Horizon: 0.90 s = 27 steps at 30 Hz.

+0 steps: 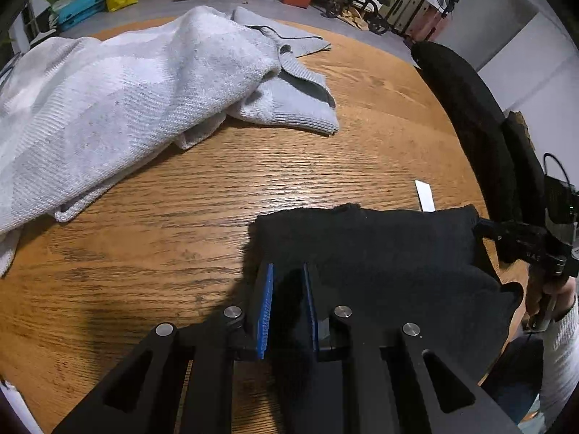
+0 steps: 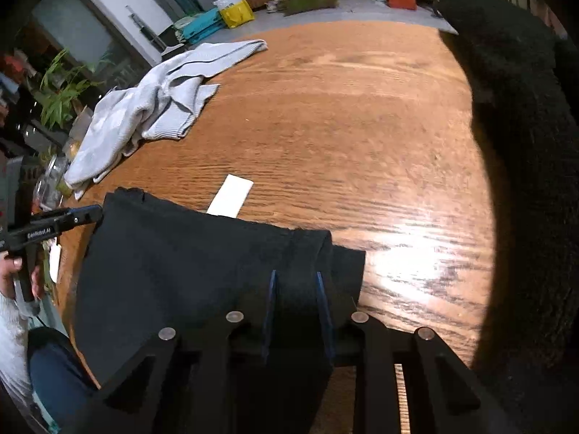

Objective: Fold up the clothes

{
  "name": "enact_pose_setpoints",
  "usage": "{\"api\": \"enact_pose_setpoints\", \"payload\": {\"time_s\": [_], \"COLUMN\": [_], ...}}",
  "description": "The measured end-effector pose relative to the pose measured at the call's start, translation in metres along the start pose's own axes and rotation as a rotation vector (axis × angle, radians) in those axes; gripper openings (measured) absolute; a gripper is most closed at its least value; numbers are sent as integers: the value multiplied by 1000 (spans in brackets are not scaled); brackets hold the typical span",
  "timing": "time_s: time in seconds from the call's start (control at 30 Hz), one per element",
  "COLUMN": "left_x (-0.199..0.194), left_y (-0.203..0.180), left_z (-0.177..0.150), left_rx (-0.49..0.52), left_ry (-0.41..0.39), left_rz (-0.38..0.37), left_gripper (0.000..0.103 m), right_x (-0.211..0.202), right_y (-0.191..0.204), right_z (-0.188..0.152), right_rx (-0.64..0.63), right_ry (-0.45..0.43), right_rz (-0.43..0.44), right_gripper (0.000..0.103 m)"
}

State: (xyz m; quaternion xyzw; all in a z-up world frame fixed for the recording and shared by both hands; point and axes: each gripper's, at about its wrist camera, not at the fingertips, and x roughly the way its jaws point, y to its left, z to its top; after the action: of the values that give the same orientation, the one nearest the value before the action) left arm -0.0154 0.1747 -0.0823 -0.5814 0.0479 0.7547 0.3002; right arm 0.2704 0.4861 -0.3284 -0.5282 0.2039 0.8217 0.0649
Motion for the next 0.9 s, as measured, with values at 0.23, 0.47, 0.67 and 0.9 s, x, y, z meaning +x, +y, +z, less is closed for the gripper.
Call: {"api": "enact_pose_setpoints", "payload": {"time_s": [0.23, 0.47, 0.67, 0.9], "left_x": [0, 6, 9, 7], "left_y": [5, 2, 1, 2], "left_z": [-2, -1, -2, -3], "left_rx": [-3, 0, -1, -11], "left_ry": [12, 27, 34, 30], "left_rz": [16, 30, 37, 48], "left_gripper": [17, 17, 17, 26], "right_x": [-29, -26, -11, -24], "right_y": [23, -18, -40, -52], "right_z": [-6, 10, 36, 13], "right_rx": [-152, 90, 160, 183], "right_ry": [-121, -94, -116, -81], "right_rz": [-151, 67, 50, 34], "right_gripper": [2, 2, 5, 54]}}
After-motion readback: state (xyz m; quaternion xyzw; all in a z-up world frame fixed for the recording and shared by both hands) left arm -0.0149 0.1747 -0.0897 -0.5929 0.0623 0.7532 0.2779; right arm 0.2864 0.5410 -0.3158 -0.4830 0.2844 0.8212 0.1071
